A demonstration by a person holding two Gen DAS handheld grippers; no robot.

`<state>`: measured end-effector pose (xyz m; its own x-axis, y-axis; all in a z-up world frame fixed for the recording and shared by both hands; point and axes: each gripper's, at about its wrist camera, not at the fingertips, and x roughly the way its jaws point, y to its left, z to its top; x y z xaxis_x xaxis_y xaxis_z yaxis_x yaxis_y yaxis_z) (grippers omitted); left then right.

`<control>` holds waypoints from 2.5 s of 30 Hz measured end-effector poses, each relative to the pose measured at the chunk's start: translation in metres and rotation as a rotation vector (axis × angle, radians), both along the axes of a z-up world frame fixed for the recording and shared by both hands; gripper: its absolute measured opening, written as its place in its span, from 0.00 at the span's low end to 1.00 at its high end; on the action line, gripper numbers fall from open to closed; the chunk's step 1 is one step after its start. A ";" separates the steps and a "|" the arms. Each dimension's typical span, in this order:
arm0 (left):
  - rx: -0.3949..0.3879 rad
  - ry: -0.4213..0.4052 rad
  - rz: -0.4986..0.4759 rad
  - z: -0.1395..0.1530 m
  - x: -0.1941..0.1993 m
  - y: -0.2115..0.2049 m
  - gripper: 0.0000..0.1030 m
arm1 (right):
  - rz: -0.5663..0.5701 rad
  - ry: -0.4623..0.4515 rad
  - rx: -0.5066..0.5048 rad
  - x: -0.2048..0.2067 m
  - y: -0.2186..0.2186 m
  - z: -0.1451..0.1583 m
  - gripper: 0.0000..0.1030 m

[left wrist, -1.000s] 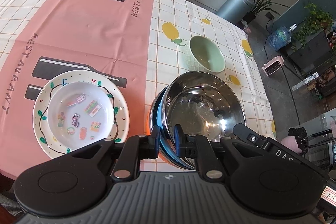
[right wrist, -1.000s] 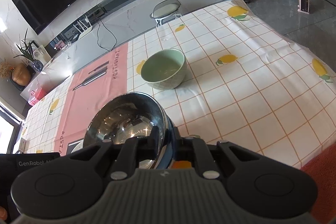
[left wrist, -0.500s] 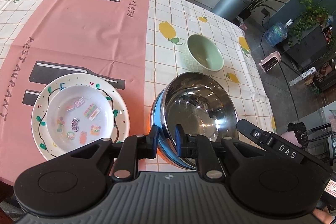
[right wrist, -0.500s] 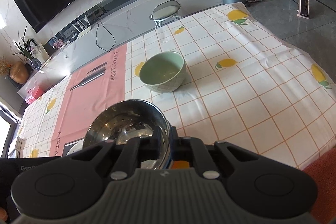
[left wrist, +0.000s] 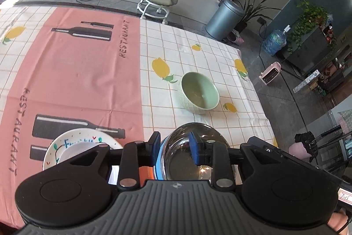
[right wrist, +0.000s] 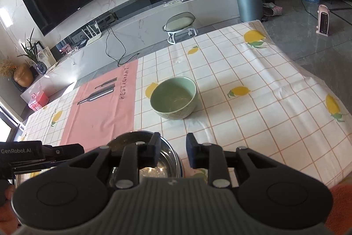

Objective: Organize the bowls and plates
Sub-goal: 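Open both tools and move them to the pale green bowl, then close both tools on the green bowl rim and lift it, then carry the green bowl with both tools over the blue bowl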

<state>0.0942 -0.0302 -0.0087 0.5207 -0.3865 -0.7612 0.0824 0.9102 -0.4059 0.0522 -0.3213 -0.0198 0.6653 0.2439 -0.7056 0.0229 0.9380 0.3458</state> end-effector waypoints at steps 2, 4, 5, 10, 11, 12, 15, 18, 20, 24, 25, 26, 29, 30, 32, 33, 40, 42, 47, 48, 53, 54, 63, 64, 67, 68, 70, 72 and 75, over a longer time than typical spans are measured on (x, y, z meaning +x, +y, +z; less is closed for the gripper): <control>0.001 -0.004 -0.035 0.003 0.009 -0.006 0.35 | 0.014 -0.002 -0.007 0.007 -0.001 0.004 0.28; -0.003 0.000 -0.054 0.003 0.017 -0.010 0.37 | 0.028 0.005 -0.009 0.016 -0.002 0.006 0.29; 0.006 -0.001 -0.053 0.003 0.021 -0.012 0.38 | 0.034 0.006 -0.011 0.020 -0.003 0.006 0.30; 0.055 -0.012 -0.068 0.001 0.043 -0.022 0.48 | 0.069 0.015 -0.041 0.040 -0.003 0.004 0.38; 0.050 -0.008 -0.076 0.000 0.047 -0.022 0.50 | 0.076 0.022 -0.042 0.045 -0.004 0.003 0.41; 0.045 -0.003 -0.085 -0.002 0.054 -0.023 0.53 | 0.081 0.030 -0.043 0.050 -0.004 0.001 0.43; 0.063 0.010 -0.090 -0.008 0.070 -0.026 0.59 | 0.094 0.065 -0.044 0.066 -0.007 -0.008 0.48; 0.064 0.036 -0.106 -0.017 0.089 -0.030 0.59 | 0.099 0.090 -0.057 0.082 -0.009 -0.016 0.53; 0.050 0.057 -0.114 -0.024 0.102 -0.032 0.60 | 0.099 0.106 -0.055 0.094 -0.010 -0.022 0.56; 0.041 0.081 -0.129 -0.036 0.125 -0.036 0.60 | 0.087 0.134 -0.058 0.118 -0.012 -0.032 0.56; 0.040 0.085 -0.130 -0.039 0.129 -0.037 0.60 | 0.085 0.137 -0.058 0.124 -0.012 -0.033 0.56; 0.037 0.089 -0.132 -0.041 0.135 -0.038 0.60 | 0.083 0.139 -0.058 0.129 -0.012 -0.035 0.56; 0.023 0.102 -0.133 -0.050 0.148 -0.041 0.61 | 0.080 0.151 -0.060 0.145 -0.013 -0.042 0.56; 0.017 0.111 -0.135 -0.054 0.152 -0.041 0.61 | 0.079 0.155 -0.060 0.150 -0.013 -0.045 0.56; 0.008 0.126 -0.141 -0.061 0.159 -0.043 0.61 | 0.076 0.168 -0.054 0.158 -0.012 -0.052 0.55; 0.006 0.133 -0.143 -0.065 0.162 -0.043 0.61 | 0.076 0.175 -0.046 0.162 -0.012 -0.055 0.55; -0.012 0.188 -0.154 -0.087 0.174 -0.048 0.56 | 0.067 0.218 -0.016 0.177 -0.009 -0.078 0.46; -0.001 0.205 -0.159 -0.092 0.175 -0.051 0.46 | 0.065 0.229 -0.007 0.179 -0.009 -0.083 0.41; 0.016 0.233 -0.181 -0.100 0.177 -0.056 0.32 | 0.058 0.256 0.013 0.180 -0.010 -0.096 0.24; 0.019 0.237 -0.184 -0.101 0.177 -0.057 0.28 | 0.056 0.261 0.020 0.180 -0.011 -0.098 0.22; 0.034 0.244 -0.196 -0.104 0.177 -0.061 0.14 | 0.032 0.265 0.065 0.178 -0.014 -0.103 0.15; 0.038 0.245 -0.194 -0.104 0.176 -0.060 0.13 | 0.026 0.267 0.072 0.178 -0.015 -0.103 0.15; 0.049 0.208 -0.171 -0.079 0.164 -0.055 0.11 | 0.025 0.229 0.069 0.170 -0.011 -0.085 0.13; 0.049 0.200 -0.167 -0.074 0.162 -0.054 0.11 | 0.027 0.221 0.070 0.169 -0.011 -0.081 0.13; 0.053 0.164 -0.155 -0.054 0.151 -0.050 0.11 | 0.037 0.194 0.075 0.163 -0.008 -0.066 0.13; 0.055 0.153 -0.153 -0.047 0.147 -0.049 0.11 | 0.040 0.182 0.076 0.160 -0.007 -0.060 0.12; 0.059 0.129 -0.146 -0.032 0.137 -0.047 0.11 | 0.048 0.157 0.078 0.153 -0.004 -0.047 0.12; 0.067 0.107 -0.141 -0.019 0.126 -0.045 0.11 | 0.054 0.134 0.084 0.145 -0.002 -0.034 0.12; 0.077 0.079 -0.132 0.001 0.108 -0.042 0.11 | 0.069 0.098 0.090 0.127 0.001 -0.013 0.12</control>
<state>0.2024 -0.0718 -0.0076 0.4068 -0.3865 -0.8277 0.1742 0.9223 -0.3450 0.1792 -0.3203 -0.0327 0.5734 0.3521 -0.7398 -0.0030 0.9039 0.4278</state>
